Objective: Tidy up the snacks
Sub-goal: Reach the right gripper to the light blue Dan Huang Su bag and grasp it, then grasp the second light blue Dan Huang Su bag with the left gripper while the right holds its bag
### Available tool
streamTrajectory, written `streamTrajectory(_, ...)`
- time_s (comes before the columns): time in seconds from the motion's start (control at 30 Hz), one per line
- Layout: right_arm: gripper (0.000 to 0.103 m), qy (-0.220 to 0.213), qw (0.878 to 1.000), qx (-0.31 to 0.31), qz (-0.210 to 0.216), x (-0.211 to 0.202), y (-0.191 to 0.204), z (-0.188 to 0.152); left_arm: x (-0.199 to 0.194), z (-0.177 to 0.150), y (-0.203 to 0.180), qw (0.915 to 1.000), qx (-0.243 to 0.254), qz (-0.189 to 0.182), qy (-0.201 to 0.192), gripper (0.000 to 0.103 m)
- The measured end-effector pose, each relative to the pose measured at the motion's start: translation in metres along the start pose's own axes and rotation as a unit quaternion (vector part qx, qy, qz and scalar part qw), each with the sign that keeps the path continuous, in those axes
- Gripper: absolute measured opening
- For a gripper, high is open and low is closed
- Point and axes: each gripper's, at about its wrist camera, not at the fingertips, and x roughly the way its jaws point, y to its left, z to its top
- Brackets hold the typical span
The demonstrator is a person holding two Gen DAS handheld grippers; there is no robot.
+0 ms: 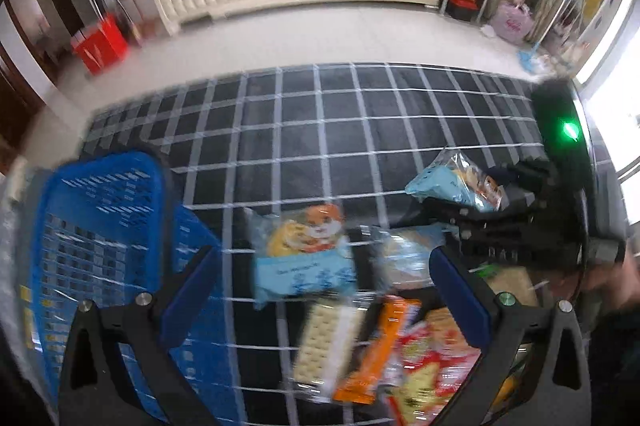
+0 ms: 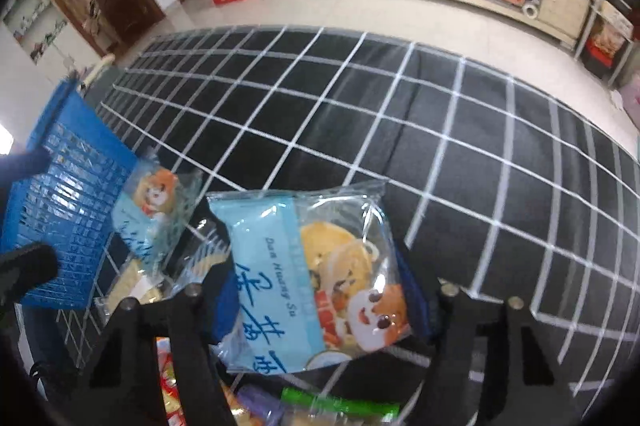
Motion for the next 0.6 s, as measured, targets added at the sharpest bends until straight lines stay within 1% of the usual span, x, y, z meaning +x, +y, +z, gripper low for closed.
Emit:
streamTrajectory(0.07, 0.071, -0.017, 1.0, 0.016, -0.009, -0.023, -0.002, -0.009, 0.001, 0.005, 0.002, 0.9998, -0.011, -0.01, 0.01, 0.103)
streamTrajectory(0.13, 0.071, -0.037, 0.999, 0.031, -0.014, -0.046, -0.004, -0.018, 0.003, 0.009, 0.002, 0.9997, -0.016, 0.003, 0.019, 0.103)
streamTrajectory(0.17, 0.071, -0.041, 0.998, 0.038, -0.013, -0.05, -0.003, -0.019, 0.005, 0.01, -0.001, 0.9994, -0.016, 0.013, 0.027, 0.103)
streamTrajectory(0.23, 0.072, -0.046, 0.998, 0.051, -0.013, -0.059, -0.001, -0.024, 0.011, 0.011, -0.007, 0.9989, -0.01, 0.019, 0.041, 0.103)
streamTrajectory(0.3, 0.072, -0.048, 0.997, 0.057, -0.019, -0.059, 0.002, -0.025, 0.016, 0.012, -0.013, 0.9982, 0.001, 0.034, 0.05, 0.103)
streamTrajectory(0.37, 0.072, -0.044, 0.996, 0.076, -0.026, -0.055, 0.0, -0.027, 0.024, 0.011, -0.018, 0.9971, 0.012, 0.051, 0.055, 0.103)
streamTrajectory(0.43, 0.072, -0.04, 0.994, 0.098, -0.021, -0.05, -0.002, -0.031, 0.031, 0.012, -0.02, 0.996, 0.016, 0.064, 0.059, 0.103)
streamTrajectory(0.53, 0.072, -0.037, 0.992, 0.119, -0.013, -0.043, -0.002, -0.039, 0.046, 0.011, -0.022, 0.9946, 0.017, 0.072, 0.073, 0.103)
streamTrajectory(0.6, 0.072, -0.037, 0.992, 0.116, -0.013, -0.042, 0.0, -0.041, 0.05, 0.01, -0.026, 0.9928, 0.03, 0.095, 0.066, 0.1)
